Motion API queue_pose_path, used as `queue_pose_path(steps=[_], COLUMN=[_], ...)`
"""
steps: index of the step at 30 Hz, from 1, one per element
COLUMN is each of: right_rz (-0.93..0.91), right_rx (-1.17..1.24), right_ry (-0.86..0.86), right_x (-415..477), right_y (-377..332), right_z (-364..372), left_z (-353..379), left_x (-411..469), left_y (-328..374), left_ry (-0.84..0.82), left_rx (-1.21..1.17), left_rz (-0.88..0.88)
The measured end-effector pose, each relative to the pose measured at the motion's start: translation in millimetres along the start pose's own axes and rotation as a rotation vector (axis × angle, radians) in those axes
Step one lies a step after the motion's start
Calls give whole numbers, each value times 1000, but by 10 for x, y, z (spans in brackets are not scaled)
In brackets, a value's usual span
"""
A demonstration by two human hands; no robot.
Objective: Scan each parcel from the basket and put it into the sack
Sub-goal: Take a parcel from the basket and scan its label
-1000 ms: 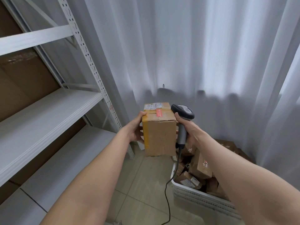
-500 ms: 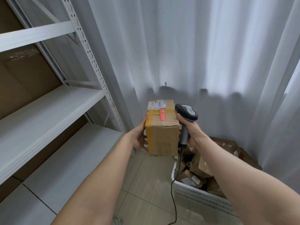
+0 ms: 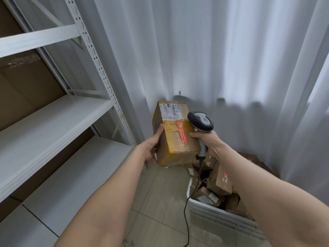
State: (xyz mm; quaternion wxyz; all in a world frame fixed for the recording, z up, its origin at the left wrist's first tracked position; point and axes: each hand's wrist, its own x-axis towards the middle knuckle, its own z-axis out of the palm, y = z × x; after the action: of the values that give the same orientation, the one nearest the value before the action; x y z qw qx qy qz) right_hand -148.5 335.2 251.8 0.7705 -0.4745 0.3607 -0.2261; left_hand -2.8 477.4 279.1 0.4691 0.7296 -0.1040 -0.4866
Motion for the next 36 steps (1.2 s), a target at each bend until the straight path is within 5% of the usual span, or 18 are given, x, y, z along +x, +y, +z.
queue_pose_path(steps=[10,18,23,27,36], right_rz=[-48,24,286,261,78], right_rx=[-58,-14,87,261,122], right_ry=[-5,35,-64,-11,164], right_x=[-24,38,-69,-117,-86], right_y=[-67,11,111,131,-26], right_z=[28,18,-44,50,-96], left_z=[-8,-47,-47,31,-93], left_x=[-23,77,142,123,-1], left_y=[43,28,80,125,520], left_ry=[-40,86,192,203,99], left_rx=[-29,-116,-233,-47,-403], left_rz=[11,59,291,420,166])
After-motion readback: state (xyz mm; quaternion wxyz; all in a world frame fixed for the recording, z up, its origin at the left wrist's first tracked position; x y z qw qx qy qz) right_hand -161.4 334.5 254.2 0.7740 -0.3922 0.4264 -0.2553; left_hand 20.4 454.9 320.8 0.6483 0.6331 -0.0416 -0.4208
